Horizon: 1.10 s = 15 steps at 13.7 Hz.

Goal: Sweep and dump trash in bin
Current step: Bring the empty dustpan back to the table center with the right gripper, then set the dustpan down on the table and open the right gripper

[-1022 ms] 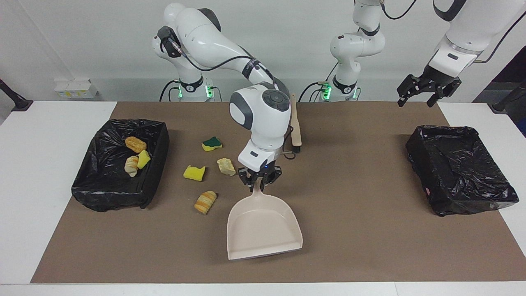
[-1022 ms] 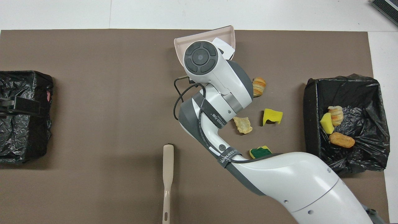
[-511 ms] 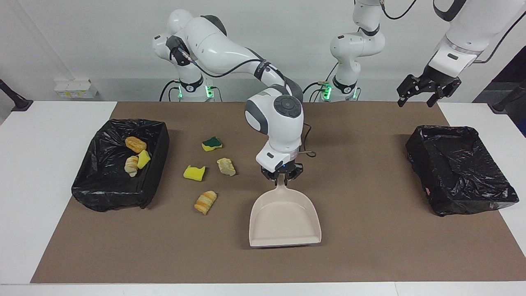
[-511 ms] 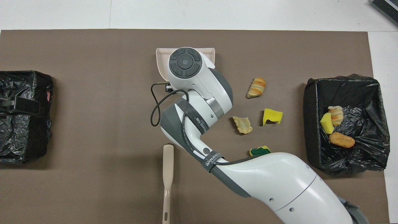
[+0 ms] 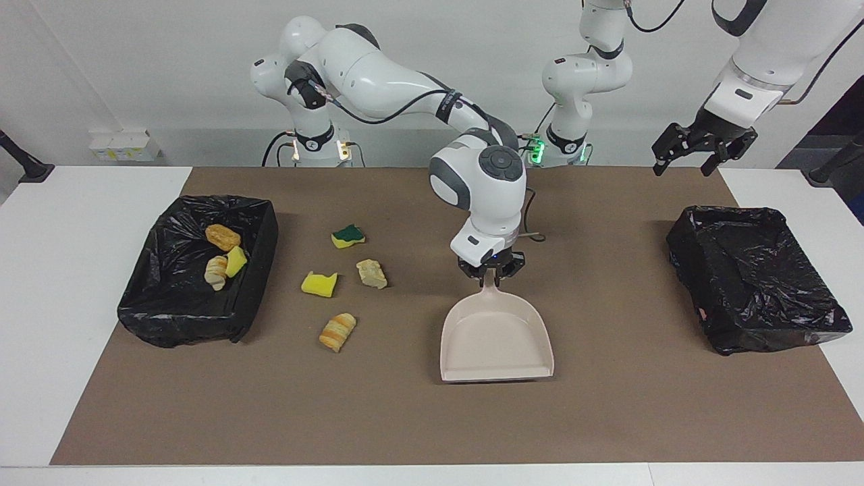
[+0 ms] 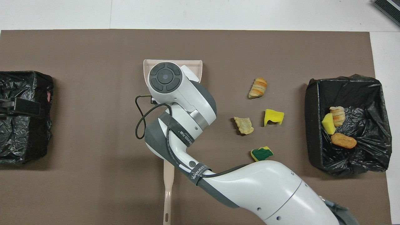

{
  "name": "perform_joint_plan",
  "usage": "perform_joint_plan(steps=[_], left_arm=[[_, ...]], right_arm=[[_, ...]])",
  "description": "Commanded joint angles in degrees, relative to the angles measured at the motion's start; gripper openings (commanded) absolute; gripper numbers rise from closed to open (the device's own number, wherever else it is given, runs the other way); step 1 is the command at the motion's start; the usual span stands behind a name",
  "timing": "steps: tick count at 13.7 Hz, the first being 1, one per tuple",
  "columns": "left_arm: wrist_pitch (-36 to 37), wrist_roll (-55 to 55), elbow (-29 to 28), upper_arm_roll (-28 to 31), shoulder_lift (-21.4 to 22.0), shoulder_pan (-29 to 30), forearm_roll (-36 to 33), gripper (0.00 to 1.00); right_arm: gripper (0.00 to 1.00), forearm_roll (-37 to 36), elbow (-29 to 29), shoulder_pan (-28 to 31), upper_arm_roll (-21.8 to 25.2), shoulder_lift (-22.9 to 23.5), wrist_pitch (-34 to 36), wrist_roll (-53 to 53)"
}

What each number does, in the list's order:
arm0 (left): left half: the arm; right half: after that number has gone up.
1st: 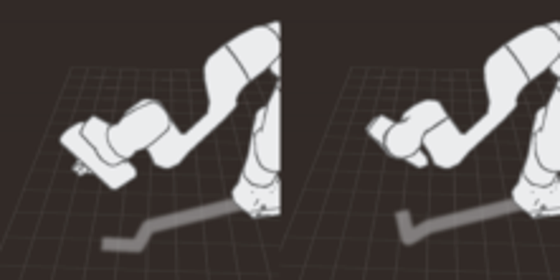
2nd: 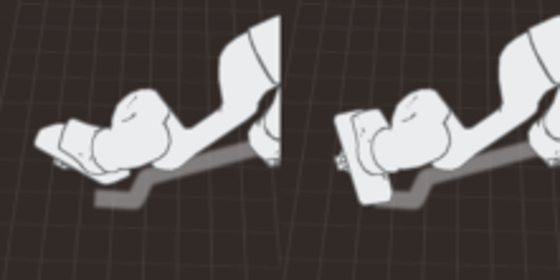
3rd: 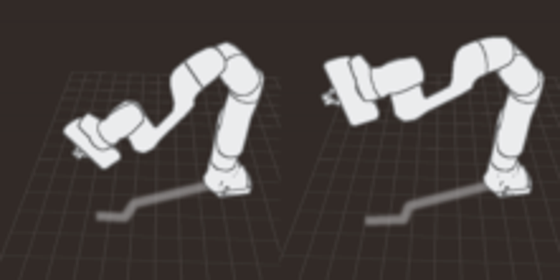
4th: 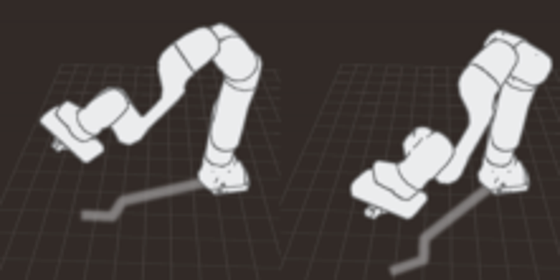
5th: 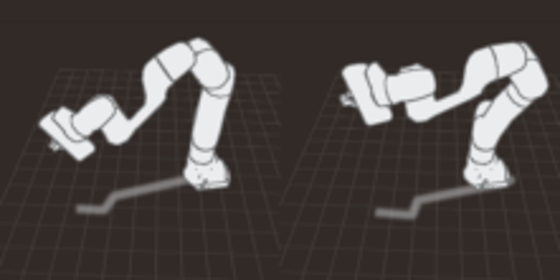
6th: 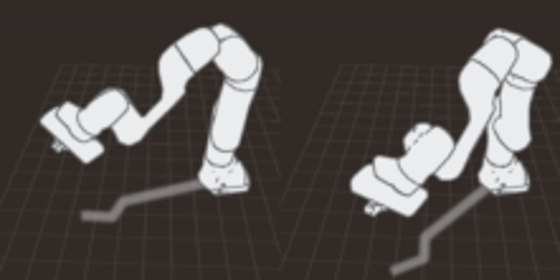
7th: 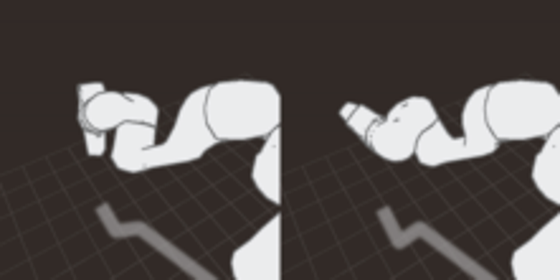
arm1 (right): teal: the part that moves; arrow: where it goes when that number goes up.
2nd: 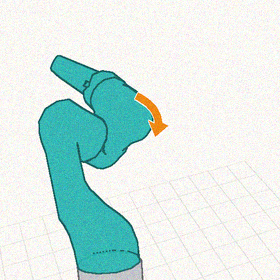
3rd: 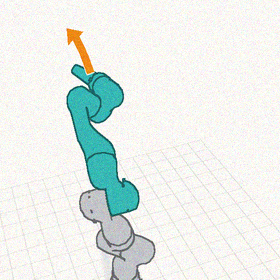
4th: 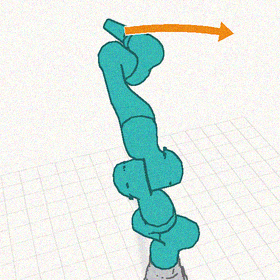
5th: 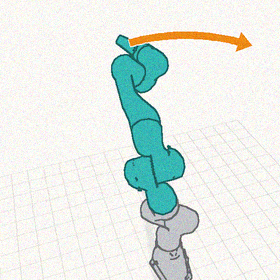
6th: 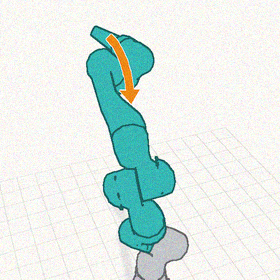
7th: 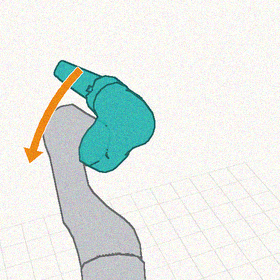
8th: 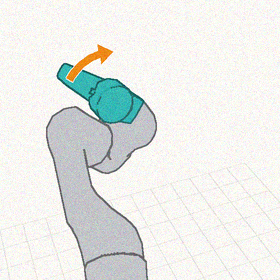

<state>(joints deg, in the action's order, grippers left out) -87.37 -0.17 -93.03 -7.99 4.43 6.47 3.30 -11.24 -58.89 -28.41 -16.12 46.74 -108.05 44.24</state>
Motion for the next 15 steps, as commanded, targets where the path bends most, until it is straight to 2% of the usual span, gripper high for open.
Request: perform_joint_plan(steps=[1, 5, 8, 9, 13, 15], left_arm=[[0.3, -0.1, -1.8, 0.0, 1.8, 0.2, -0.8, 1.0], [0.3, 0.0, -1.9, 0.1, 1.8, 0.2, -0.8, 1.0], [0.4, -0.1, -1.9, 0.1, 1.8, 0.2, -0.8, 1.0], [0.4, -0.1, -1.9, 0.1, 1.8, 0.2, -0.8, 1.0], [0.4, -0.2, -1.9, 0.1, 1.8, 0.1, -0.7, 1.0], [0.4, -0.2, -1.8, 0.1, 1.8, 0.1, -0.7, 1.0]], right_arm=[[0.12, 1.1, 1.3, 0.6, -0.5, 0.7, 0.6, 0.1], [0.33, 1.4, 0.5, 0.6, -0.5, 0.0, 2.1, 0.1], [0.37, 0.6, 0.5, 0.5, -0.4, -0.3, 3.5, 0.2], [0.42, 0.8, 0.5, 0.8, -0.5, -1.0, 3.5, 0.2], [0.53, 1.7, 0.0, 0.3, -0.6, -5.1, 4.6, 2.2], [0.58, 1.8, -5.9, 0.4, -0.7, -10.6, 6.4, 4.4]])
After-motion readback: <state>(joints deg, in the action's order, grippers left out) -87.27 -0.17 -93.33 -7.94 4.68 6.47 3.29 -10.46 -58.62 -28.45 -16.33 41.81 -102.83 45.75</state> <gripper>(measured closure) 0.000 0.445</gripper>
